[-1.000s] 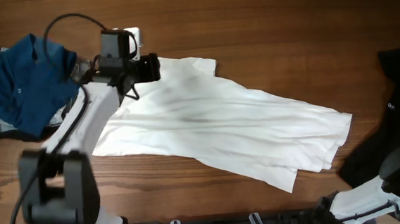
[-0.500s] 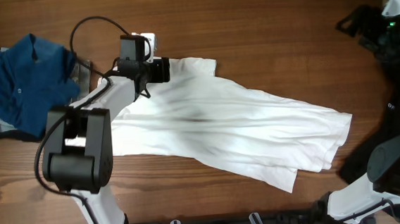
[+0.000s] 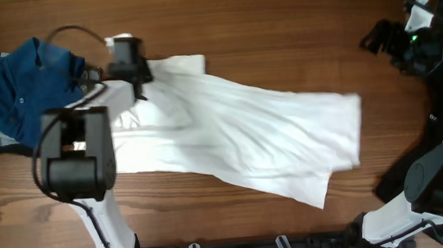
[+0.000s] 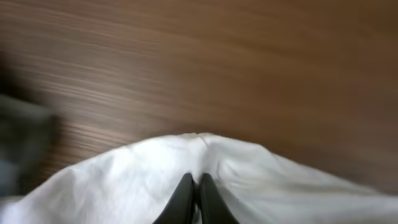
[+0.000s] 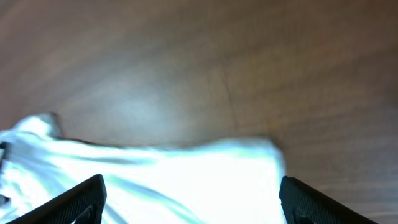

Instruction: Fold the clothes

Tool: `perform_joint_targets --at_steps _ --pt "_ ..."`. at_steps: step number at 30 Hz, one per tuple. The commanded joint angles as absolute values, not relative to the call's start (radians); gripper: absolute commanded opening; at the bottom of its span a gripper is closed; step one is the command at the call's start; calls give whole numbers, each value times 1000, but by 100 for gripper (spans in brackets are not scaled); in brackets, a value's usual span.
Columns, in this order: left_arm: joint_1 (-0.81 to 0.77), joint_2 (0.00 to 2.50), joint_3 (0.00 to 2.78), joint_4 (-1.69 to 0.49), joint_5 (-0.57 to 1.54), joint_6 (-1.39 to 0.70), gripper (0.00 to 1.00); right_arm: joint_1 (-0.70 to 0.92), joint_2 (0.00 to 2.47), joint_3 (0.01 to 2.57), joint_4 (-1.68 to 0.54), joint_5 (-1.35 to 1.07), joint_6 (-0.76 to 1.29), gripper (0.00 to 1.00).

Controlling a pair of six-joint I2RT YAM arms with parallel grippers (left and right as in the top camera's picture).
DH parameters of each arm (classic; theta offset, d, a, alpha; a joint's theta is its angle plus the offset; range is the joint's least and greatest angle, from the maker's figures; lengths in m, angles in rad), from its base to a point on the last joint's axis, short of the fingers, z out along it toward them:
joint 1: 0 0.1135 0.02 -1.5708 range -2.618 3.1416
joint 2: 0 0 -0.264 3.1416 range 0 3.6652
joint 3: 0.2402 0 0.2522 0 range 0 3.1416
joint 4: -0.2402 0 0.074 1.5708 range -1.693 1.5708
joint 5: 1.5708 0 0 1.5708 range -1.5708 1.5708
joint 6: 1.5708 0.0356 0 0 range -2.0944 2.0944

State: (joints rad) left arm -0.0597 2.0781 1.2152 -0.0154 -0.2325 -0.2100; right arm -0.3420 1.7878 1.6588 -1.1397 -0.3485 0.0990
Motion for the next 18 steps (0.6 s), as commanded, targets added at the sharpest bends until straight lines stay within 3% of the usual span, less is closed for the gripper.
perform_joint_targets --at_steps 1,5,13,18 --pt "50 2058 1323 -47 -199 -278 4 -337 1809 1507 -1056 -329 95 89" --pt "77 2033 1380 -87 -32 -266 7 -329 1809 1352 -916 -378 85 85" --pt "52 1946 1382 -200 11 -212 48 -211 1810 1108 -522 -441 134 70" --pt "43 1803 1382 -348 11 -209 52 -127 1837 1061 -292 -341 265 59"
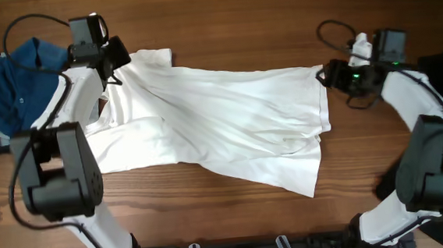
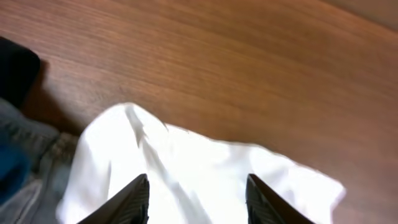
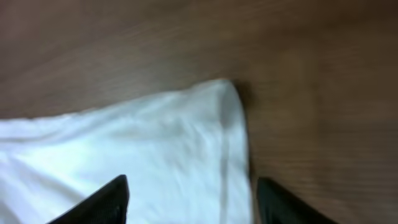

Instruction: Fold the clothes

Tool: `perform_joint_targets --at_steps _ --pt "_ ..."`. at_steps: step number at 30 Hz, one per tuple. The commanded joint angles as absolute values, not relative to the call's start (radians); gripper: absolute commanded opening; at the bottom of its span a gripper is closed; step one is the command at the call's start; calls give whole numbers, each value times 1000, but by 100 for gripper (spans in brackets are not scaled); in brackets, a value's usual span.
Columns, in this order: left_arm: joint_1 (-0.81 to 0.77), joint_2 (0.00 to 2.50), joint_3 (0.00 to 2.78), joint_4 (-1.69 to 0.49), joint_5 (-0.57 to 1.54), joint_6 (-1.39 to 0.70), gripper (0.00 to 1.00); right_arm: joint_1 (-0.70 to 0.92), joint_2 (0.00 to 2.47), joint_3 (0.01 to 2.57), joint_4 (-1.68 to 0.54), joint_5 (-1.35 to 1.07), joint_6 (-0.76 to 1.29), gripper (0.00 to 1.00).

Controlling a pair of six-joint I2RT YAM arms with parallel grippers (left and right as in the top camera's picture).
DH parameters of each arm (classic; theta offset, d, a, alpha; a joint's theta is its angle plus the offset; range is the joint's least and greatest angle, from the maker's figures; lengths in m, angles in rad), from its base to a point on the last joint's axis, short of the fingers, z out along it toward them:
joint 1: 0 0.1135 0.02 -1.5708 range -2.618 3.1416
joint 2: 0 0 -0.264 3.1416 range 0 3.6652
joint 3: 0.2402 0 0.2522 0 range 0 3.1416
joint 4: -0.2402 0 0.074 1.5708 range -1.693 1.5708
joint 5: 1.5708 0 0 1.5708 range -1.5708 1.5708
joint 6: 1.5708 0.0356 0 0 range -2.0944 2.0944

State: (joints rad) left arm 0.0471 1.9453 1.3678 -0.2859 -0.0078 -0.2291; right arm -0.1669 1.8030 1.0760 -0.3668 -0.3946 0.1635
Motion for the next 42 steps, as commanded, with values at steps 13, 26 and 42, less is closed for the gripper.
perform_joint_targets --at_steps 13,26,42 --pt "40 1430 1382 -740 11 -210 58 -97 1960 1061 -179 -262 260 56" --pt "35 1402 1380 -854 11 -214 58 -97 1960 1061 -106 -374 236 7" --pt "35 1402 1380 -872 11 -213 60 -281 1624 1210 -12 -447 330 4"
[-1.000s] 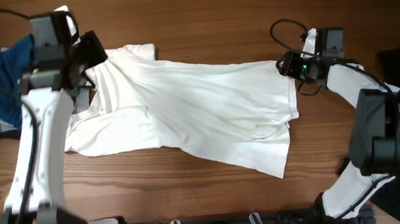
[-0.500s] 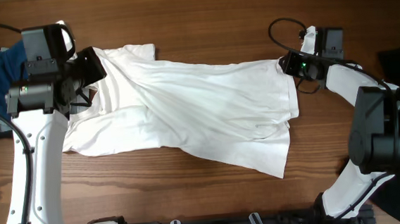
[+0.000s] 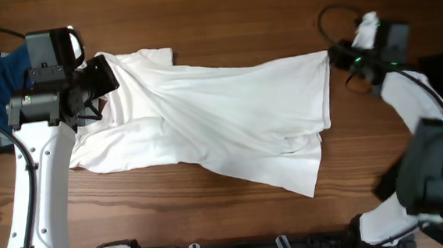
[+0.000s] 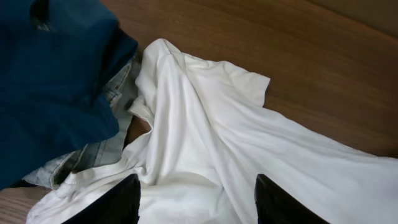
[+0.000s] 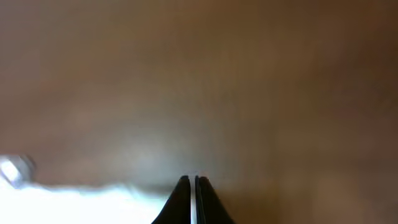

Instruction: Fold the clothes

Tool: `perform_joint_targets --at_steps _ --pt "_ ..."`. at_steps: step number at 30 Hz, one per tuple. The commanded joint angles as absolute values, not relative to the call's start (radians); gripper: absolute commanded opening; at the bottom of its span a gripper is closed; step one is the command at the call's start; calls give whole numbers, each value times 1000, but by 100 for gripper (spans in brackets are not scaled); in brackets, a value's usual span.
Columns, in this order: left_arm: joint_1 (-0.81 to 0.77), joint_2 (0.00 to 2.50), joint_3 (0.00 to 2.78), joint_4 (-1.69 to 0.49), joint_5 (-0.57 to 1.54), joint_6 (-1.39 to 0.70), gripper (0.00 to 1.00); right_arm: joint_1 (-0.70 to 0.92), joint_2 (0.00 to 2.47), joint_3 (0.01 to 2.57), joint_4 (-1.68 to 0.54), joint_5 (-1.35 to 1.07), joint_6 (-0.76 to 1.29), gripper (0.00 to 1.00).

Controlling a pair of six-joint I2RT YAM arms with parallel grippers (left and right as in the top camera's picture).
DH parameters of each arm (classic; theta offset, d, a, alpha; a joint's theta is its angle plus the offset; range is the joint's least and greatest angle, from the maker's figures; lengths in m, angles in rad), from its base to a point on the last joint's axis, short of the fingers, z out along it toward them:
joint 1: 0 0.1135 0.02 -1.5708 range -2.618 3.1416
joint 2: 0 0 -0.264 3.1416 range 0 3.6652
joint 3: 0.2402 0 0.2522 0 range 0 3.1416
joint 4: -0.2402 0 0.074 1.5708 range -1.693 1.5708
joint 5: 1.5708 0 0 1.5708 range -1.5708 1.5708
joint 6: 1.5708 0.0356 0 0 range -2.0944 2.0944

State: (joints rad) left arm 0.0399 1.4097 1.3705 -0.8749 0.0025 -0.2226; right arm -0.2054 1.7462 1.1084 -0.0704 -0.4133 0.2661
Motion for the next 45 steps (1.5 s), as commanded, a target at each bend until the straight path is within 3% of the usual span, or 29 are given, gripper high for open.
perform_joint_targets --at_steps 1,7,9,11,18,30,36,43,45 --pt "35 1402 1380 -872 11 -213 61 -307 1610 1230 14 -441 350 4" --pt "35 1402 1380 -873 11 -213 62 -401 1628 1286 2 -444 394 4" --pt "35 1402 1380 -873 11 -213 63 -395 1642 1285 -105 -447 380 19" --pt "35 1402 1380 -873 11 -213 65 -371 1669 1283 -211 -446 321 48" --pt "35 1402 1380 -876 11 -213 70 -221 1873 1283 -312 -445 243 61" --pt "35 1402 1380 -883 11 -213 71 -147 2134 1283 -68 -360 265 61" --pt "35 1402 1380 -883 11 -213 72 -118 2145 1283 -154 -410 265 48" --pt "35 1402 1380 -884 11 -213 72 -92 2145 1283 -301 -380 262 43" --pt "35 1402 1380 -884 12 -213 72 -96 2144 1283 -296 -374 263 29"
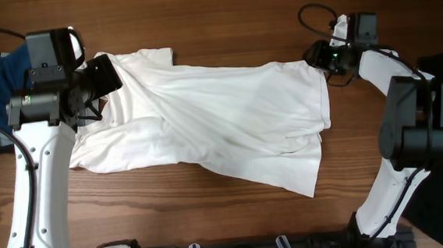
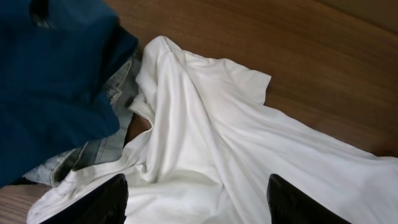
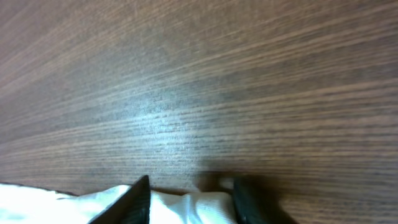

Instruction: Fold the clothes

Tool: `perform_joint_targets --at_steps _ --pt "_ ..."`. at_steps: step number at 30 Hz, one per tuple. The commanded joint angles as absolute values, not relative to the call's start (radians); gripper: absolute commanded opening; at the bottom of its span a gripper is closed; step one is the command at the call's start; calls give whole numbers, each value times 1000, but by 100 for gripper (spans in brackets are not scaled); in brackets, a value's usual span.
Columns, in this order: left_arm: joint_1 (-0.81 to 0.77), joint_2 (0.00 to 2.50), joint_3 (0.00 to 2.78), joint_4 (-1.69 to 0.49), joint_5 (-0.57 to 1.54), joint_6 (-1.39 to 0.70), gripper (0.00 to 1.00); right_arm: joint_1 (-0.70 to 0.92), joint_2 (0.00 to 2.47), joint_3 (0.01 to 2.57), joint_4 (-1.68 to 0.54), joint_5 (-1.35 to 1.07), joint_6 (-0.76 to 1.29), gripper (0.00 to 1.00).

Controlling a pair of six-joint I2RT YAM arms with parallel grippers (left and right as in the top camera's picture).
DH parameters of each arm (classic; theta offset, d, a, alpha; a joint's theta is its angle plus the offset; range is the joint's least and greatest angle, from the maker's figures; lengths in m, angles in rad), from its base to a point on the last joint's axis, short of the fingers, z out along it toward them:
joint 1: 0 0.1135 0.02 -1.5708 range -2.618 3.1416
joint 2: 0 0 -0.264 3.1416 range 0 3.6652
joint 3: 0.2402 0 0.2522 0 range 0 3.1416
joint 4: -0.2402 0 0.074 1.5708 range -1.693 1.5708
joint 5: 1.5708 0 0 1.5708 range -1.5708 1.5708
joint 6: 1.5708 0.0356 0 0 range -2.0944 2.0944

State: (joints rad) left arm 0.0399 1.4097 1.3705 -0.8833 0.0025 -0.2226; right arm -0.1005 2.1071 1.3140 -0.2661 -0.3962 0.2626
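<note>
A white shirt (image 1: 221,116) lies spread across the wooden table (image 1: 237,13), with creases and a folded-over flap at its lower right. Above the shirt's upper left part hangs my left gripper (image 1: 107,76), open. In the left wrist view its fingers stand wide apart (image 2: 196,208) over the shirt's sleeve and collar area (image 2: 236,155). My right gripper (image 1: 322,57) is down at the shirt's upper right corner. It is open (image 3: 194,202), and the corner of white cloth (image 3: 186,208) lies between its fingers on the table.
A blue garment (image 1: 11,80) lies bunched at the table's left edge, touching the shirt, with pale denim (image 2: 93,149) under it. A dark object sits at the right edge. Bare wood runs along the far and near sides.
My right gripper was shut on the shirt's upper right corner; now it is open and the corner lies on the table between its fingers. The left arm has barely moved.
First my left gripper was shut on the shirt's upper left edge while the right one was open, far off at the right. Then both were open at the shirt's two upper corners. Later the left hung open above; the right was shut on its corner, now released.
</note>
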Motion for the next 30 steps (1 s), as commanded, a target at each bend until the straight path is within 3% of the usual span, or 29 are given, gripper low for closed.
perform_joint_targets --at_steps 1,2,3,9,21,23,24,27,30 --pt "35 1402 1380 -884 11 -213 72 -99 2141 1284 -294 -373 265 15" --pt "35 1402 1380 -884 11 -213 72 -102 2140 1285 -289 -374 265 6" --pt "35 1402 1380 -884 11 -213 72 -105 2135 1288 -285 -374 270 4" --pt "35 1402 1380 -876 11 -213 72 -152 2056 1376 -223 -448 286 4" --pt "35 1402 1380 -876 11 -213 76 -407 1959 1711 -131 -508 422 5" --pt "35 1402 1380 -876 12 -213 76 -426 1959 1711 -186 -564 416 33" --pt "35 1402 1380 -877 16 -213 76 -427 1959 1710 -238 -590 394 41" --pt "35 1402 1380 -876 59 -213 79 -393 1965 1699 -451 -577 260 55" --pt "34 1403 1380 -880 100 -213 80 -329 1986 1681 -606 -521 206 58"
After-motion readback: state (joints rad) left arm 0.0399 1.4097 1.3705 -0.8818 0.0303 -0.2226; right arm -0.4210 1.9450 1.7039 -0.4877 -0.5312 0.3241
